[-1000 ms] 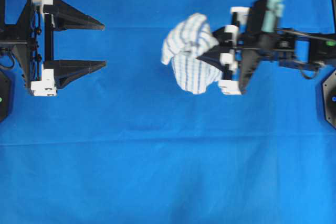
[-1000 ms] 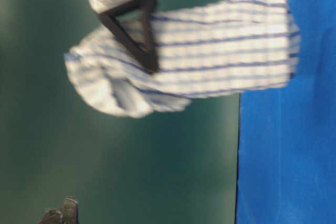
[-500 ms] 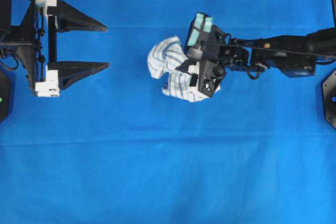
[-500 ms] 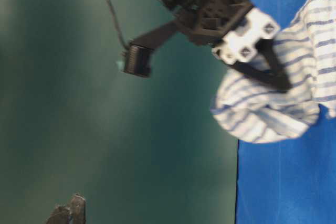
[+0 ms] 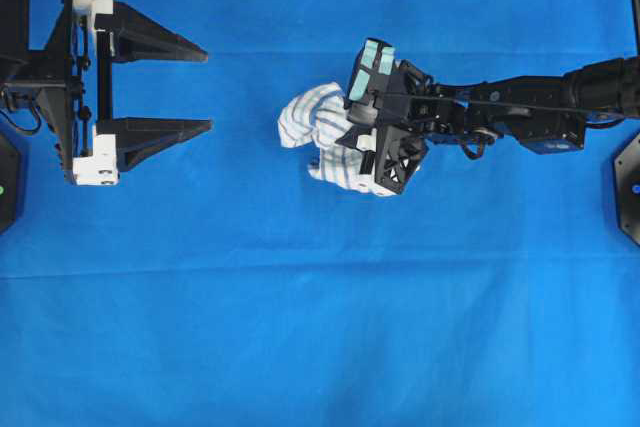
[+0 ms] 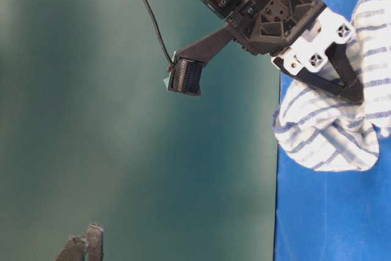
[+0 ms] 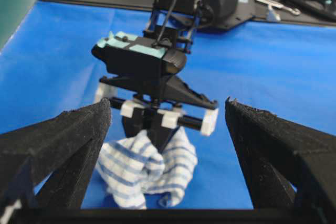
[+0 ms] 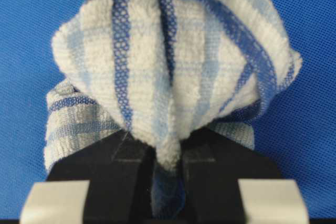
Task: Hand over the towel.
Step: 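Carry the towel with the right gripper and lower it to the table, then release the towel from the right gripper and retract it rightward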
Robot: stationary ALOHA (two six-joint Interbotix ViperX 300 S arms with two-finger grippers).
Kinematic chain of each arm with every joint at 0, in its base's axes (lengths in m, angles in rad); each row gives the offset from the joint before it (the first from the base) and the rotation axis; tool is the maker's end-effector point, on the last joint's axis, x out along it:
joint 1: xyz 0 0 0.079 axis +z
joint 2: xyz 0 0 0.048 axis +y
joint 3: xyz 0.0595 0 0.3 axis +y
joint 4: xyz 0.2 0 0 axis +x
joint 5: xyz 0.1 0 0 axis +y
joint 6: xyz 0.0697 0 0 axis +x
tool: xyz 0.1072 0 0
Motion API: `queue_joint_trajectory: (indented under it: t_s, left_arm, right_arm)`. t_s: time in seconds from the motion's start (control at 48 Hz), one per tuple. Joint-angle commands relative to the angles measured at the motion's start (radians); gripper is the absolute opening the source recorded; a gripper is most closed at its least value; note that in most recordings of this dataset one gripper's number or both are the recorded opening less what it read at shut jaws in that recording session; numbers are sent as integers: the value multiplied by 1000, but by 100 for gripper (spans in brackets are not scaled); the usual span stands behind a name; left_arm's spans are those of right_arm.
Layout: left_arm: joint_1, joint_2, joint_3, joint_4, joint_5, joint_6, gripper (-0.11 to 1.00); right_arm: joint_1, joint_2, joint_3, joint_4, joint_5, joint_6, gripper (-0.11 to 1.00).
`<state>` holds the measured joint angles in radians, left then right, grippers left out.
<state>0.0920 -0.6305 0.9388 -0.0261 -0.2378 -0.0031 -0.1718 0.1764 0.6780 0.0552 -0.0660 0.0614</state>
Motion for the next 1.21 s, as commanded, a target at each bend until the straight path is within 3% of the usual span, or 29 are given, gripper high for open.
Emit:
queue_joint_trajectory:
  t_s: [0.0, 0.125, 0.292, 0.375, 0.562, 0.771, 0.979, 1.188]
  left_arm:
    - [0, -5, -12, -2, -9, -2, 93]
    - [0, -3, -12, -2, -9, -2, 93]
    - [0, -3, -12, -2, -6, -3, 93]
    - [0, -3, -12, -2, -9, -3, 93]
    - [0, -3, -12, -2, -6, -3, 93]
    - [0, -3, -12, -2, -9, -3, 93]
    - [0, -2, -12, -2, -6, -3, 93]
    - [0, -2, -11, -2, -9, -3, 93]
  right_arm:
    - [2, -12, -15, 2, 8, 3, 8]
    - [2, -14, -15, 2, 8, 5, 11]
    - [8, -48, -14, 2, 12, 2, 59]
    - [8, -91, -11, 2, 25, 2, 72]
    - [11, -264, -2, -3, 78, -5, 71]
    - [21, -460, 17, -49, 98, -8, 71]
    - [49, -617, 64, -94, 15, -11, 71]
    - [51, -692, 126, -98, -78, -12, 71]
